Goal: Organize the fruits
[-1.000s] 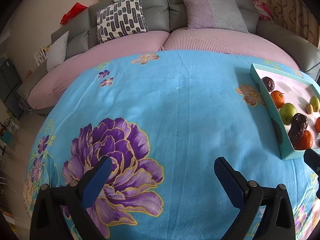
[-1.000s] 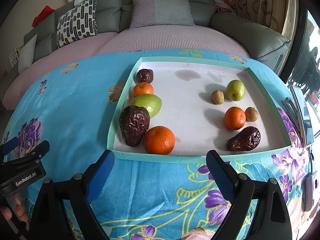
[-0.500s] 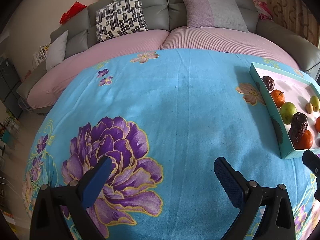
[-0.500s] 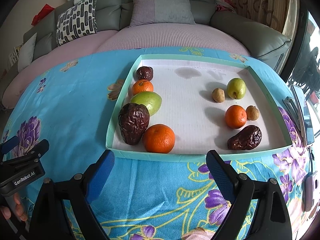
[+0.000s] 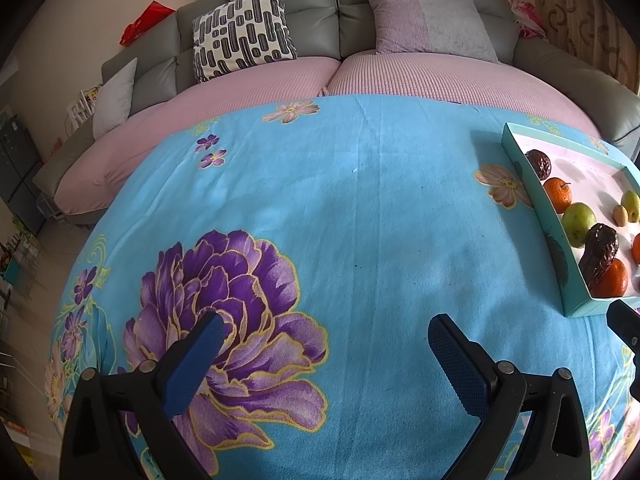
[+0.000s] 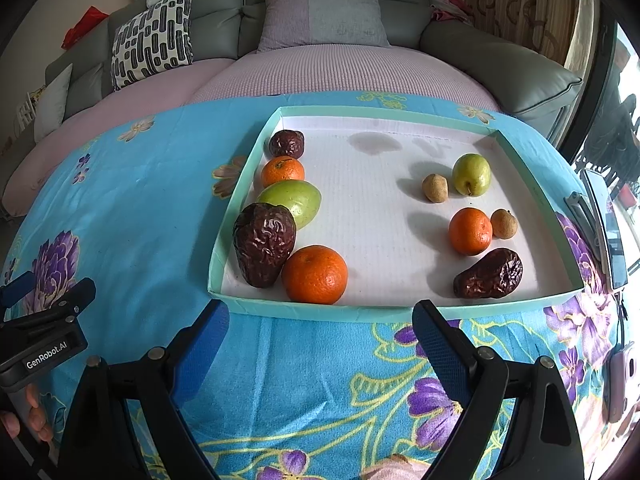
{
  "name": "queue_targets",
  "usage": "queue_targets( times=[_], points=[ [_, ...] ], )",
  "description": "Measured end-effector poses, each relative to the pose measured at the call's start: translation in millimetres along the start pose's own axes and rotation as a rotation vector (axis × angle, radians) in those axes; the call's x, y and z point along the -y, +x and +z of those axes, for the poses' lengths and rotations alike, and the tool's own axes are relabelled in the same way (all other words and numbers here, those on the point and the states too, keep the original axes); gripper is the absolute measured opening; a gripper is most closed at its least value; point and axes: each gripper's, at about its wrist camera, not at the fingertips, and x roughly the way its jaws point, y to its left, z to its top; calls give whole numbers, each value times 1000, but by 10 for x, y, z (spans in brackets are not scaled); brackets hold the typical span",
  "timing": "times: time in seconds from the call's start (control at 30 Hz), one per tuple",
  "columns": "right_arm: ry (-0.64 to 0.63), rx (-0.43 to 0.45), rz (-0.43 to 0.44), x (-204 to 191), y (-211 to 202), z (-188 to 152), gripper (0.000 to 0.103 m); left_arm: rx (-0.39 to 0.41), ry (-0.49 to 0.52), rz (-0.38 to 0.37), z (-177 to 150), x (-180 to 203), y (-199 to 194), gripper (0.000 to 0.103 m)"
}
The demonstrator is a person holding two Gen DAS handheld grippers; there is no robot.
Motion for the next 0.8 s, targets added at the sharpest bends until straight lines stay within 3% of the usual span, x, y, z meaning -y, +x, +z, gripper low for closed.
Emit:
queue_targets(
  times=[0.8],
  points=[
    [-4,-6,-3,26,3,-29,93,-16,1,3,-30,-17,14,103]
  ],
)
